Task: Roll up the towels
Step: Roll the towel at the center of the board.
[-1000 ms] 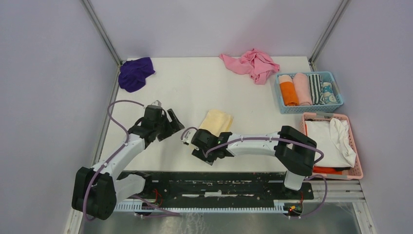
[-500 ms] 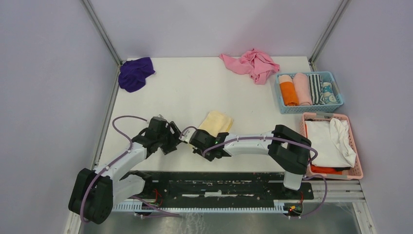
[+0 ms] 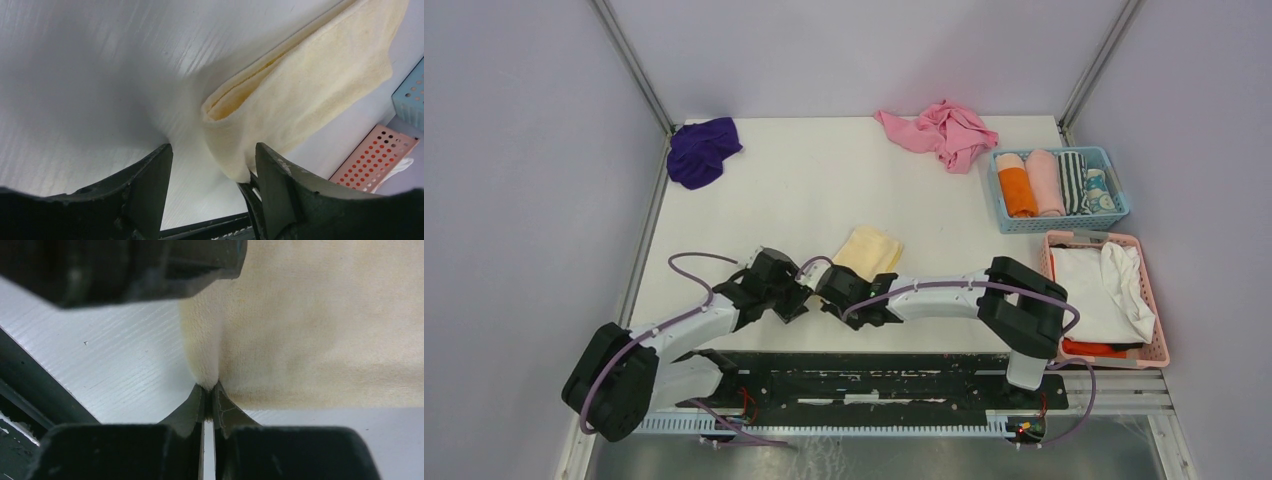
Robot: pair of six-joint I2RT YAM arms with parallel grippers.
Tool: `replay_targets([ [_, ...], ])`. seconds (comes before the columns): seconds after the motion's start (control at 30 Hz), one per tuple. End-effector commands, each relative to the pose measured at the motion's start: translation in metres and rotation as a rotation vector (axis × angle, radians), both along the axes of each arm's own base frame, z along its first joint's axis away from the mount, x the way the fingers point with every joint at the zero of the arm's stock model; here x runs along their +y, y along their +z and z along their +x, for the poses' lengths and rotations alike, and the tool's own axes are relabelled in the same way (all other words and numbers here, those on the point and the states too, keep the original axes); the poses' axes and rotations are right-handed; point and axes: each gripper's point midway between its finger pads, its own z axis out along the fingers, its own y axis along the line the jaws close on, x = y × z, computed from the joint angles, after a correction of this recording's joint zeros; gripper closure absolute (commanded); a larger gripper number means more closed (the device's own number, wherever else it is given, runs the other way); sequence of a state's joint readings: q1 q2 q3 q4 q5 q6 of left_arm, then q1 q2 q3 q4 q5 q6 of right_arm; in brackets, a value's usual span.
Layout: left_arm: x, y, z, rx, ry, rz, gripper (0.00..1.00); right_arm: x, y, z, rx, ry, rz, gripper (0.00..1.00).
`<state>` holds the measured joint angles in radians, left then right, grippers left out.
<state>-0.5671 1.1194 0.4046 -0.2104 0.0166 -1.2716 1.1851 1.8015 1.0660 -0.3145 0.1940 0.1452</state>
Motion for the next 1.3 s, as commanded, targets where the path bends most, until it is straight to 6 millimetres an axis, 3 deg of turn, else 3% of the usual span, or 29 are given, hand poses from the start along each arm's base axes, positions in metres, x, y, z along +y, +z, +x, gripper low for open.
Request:
replay_targets([
  [0.0,-0.004,-0.001,0.019,-0.019,0.123,-0.012,0.33,0.001,-0.002,-0.005,0.015,-0.007,0.031,0.97],
  [0.17,-0.002,-0.013,0.024,0.012,0.139,0.038,0.52,0.001,-0.001,-0.006,0.033,-0.011,0.056,0.98],
  [0.37,0.012,-0.022,0.023,0.034,0.166,0.128,0.62,-0.002,0.003,-0.006,0.075,-0.028,0.112,0.99],
  [0.43,0.018,-0.021,0.023,0.028,0.174,0.153,0.72,-0.002,0.005,-0.006,0.101,-0.033,0.136,0.99],
  [0.67,0.027,-0.008,0.028,-0.002,0.165,0.216,0.9,0.007,0.015,-0.014,0.263,-0.026,0.268,0.99],
  [0.73,0.026,0.0,0.031,-0.026,0.151,0.215,0.87,0.01,0.019,-0.013,0.338,-0.046,0.324,0.99],
  [1.07,0.038,0.041,0.036,-0.265,0.088,0.1,0.39,0.023,0.042,-0.001,0.766,-0.107,0.616,0.99],
  [1.27,0.038,0.047,0.027,-0.333,0.048,-0.003,0.31,0.026,0.034,0.016,0.954,-0.188,0.708,0.99],
])
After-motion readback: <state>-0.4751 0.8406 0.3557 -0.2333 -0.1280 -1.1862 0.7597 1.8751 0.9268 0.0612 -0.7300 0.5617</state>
